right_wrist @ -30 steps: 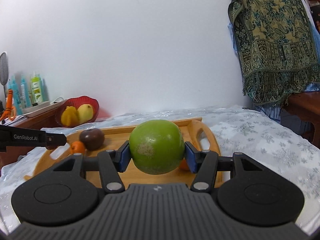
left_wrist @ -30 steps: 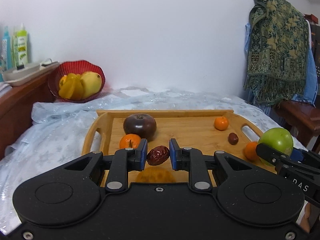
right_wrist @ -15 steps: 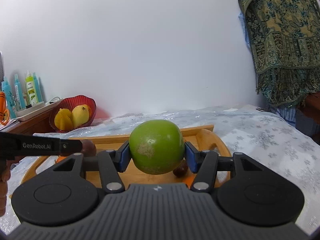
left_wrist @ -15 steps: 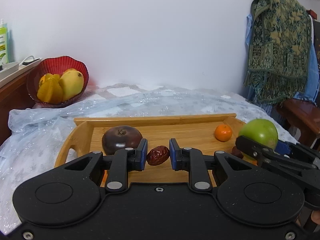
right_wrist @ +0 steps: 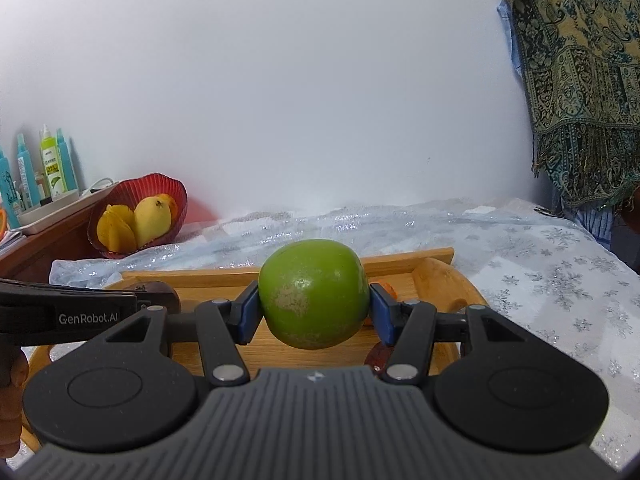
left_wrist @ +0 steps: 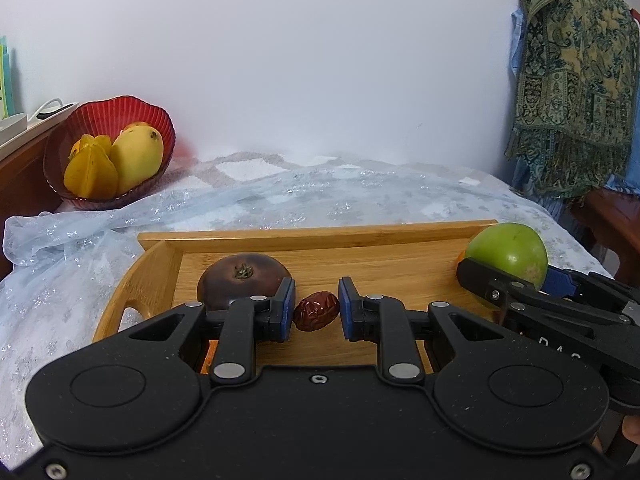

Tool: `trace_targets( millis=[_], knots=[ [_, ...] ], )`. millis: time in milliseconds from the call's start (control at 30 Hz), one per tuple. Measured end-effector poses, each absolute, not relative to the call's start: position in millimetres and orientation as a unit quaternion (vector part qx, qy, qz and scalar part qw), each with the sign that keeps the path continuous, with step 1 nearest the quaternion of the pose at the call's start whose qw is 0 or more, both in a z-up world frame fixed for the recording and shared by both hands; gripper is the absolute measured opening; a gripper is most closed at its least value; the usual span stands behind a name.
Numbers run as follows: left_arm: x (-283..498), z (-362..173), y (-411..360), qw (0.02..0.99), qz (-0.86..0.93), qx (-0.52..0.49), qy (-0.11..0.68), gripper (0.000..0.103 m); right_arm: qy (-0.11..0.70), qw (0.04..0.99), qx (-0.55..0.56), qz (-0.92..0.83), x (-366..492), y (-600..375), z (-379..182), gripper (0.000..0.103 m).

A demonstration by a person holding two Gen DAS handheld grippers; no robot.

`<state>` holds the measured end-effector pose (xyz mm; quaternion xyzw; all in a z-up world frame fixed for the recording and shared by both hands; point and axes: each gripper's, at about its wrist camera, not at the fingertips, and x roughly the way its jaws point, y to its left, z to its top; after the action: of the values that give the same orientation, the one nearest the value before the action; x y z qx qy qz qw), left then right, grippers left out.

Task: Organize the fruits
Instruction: 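Carry the red date and green apple over the bamboo tray with both grippers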

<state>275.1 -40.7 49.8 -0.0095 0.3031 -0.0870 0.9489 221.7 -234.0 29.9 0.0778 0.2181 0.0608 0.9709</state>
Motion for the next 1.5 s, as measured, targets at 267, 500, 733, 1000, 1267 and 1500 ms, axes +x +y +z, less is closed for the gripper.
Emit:
trace_targets(
  millis=[267,500,733,1000,1267,1500],
  knots=[
    [277,46,-45,0.947,-0.091,-0.010,0.309,0.022,0.232,0.968,0.073,0.062,226,-233,27,0.059],
    [278,41,-48,0.943,-0.092,-0.006,0.319,0.022,0.243,0.966,0.070,0.061,228,-232,25,0.059],
    [279,38,-49,0.942,-0.091,-0.004,0.324,0.022,0.256,0.962,0.068,0.061,231,-231,22,0.059],
    [280,37,-47,0.939,-0.091,-0.010,0.331,0.022,0.259,0.961,0.069,0.061,231,-231,22,0.059],
    [283,34,-46,0.934,-0.088,-0.015,0.346,0.022,0.269,0.959,0.064,0.063,233,-230,21,0.060],
    [285,32,-47,0.930,-0.084,-0.011,0.358,0.022,0.280,0.956,0.059,0.063,235,-228,19,0.060]
  ],
)
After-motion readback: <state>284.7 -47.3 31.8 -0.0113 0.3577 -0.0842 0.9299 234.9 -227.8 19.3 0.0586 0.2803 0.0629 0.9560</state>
